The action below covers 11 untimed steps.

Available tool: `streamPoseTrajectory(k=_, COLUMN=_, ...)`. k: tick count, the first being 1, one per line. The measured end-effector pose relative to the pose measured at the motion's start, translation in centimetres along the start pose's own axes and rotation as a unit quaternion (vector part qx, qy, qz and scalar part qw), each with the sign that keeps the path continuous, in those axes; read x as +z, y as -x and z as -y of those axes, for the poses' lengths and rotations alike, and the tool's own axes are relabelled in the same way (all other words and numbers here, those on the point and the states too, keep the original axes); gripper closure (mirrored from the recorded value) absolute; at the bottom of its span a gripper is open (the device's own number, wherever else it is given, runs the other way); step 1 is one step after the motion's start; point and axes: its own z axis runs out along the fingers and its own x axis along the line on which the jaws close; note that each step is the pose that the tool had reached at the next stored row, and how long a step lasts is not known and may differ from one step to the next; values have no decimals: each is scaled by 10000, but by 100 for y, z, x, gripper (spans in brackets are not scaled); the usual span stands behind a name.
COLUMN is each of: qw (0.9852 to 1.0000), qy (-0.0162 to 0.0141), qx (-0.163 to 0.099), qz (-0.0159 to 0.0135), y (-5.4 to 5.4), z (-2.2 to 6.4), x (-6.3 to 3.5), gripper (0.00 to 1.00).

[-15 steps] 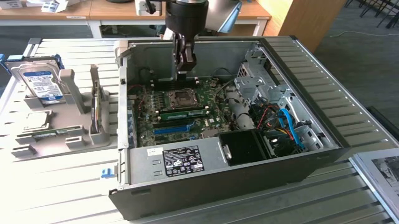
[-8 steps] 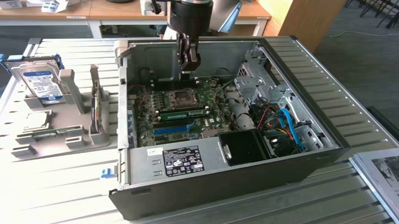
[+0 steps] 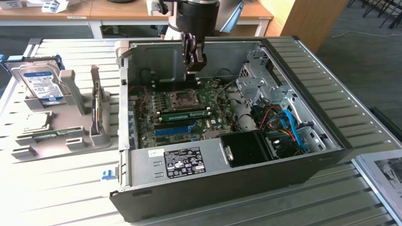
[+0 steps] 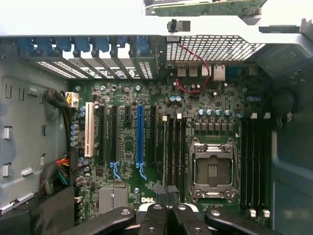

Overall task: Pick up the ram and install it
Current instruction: 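Press down the ram until it locks into place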

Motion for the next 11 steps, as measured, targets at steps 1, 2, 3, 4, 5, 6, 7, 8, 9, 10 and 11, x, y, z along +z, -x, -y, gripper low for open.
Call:
streamPoseTrajectory(k=1, qw=10000, qy=0, qx=0, qz=0, y=0, z=9, x=-1, gripper=90)
streamPoseTrajectory(k=2, qw=10000, qy=0, qx=0, qz=0, y=0, z=17, x=0, gripper=90)
streamPoseTrajectory(k=3, qw=10000, qy=0, qx=0, qz=0, y=0, z=23, x=-1, gripper=90)
streamPoseTrajectory(k=4, qw=10000, qy=0, qx=0, qz=0, y=0, z=25, x=-1, gripper=90)
streamPoseTrajectory(k=5, qw=10000, qy=0, qx=0, qz=0, y=0, z=25, x=-1, gripper=90)
streamPoseTrajectory(k=6, qw=10000, qy=0, qx=0, qz=0, y=0, z=25, x=-1, gripper=90)
streamPoseTrajectory(k=7, qw=10000, qy=0, qx=0, qz=0, y=0, z=25, x=-1, gripper=90)
streamPoseTrajectory(k=8, qw=10000, qy=0, qx=0, qz=0, y=0, z=25, x=-1, gripper=90)
streamPoseTrajectory(k=9, qw=10000, qy=0, qx=0, qz=0, y=2, z=26, x=-1, gripper=90)
streamPoseTrajectory(k=10, qw=10000, qy=0, qx=0, qz=0, y=6, z=26, x=-1, gripper=90)
streamPoseTrajectory(k=11, qw=10000, qy=0, qx=0, qz=0, y=12, z=25, x=-1, gripper=90)
